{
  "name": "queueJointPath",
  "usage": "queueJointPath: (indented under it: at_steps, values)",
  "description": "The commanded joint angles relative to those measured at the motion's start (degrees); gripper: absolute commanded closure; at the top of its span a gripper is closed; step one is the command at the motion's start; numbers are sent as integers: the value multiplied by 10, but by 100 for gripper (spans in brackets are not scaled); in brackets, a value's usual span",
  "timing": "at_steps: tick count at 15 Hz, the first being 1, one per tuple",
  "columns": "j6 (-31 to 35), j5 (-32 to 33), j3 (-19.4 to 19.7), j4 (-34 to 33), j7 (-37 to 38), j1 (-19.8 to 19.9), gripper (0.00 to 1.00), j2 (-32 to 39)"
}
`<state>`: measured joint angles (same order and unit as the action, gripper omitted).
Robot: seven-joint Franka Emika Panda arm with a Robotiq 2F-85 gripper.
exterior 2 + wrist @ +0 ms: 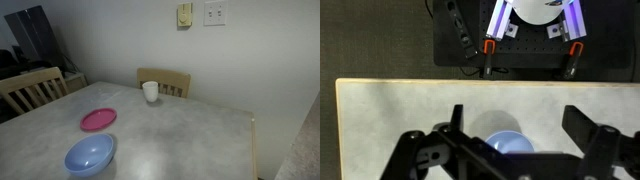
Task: Place the pink lid on the blue bowl
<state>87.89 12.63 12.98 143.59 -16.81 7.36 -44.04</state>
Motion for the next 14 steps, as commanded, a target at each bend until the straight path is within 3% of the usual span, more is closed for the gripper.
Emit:
queueJointPath:
  at_steps: [1, 7, 14]
  values:
    - [-1, 2, 3, -1, 2, -4, 0, 0]
    - [59, 3, -7, -34, -8, -37, 0, 66]
    - [132, -16, -51, -126, -12, -96, 0, 227]
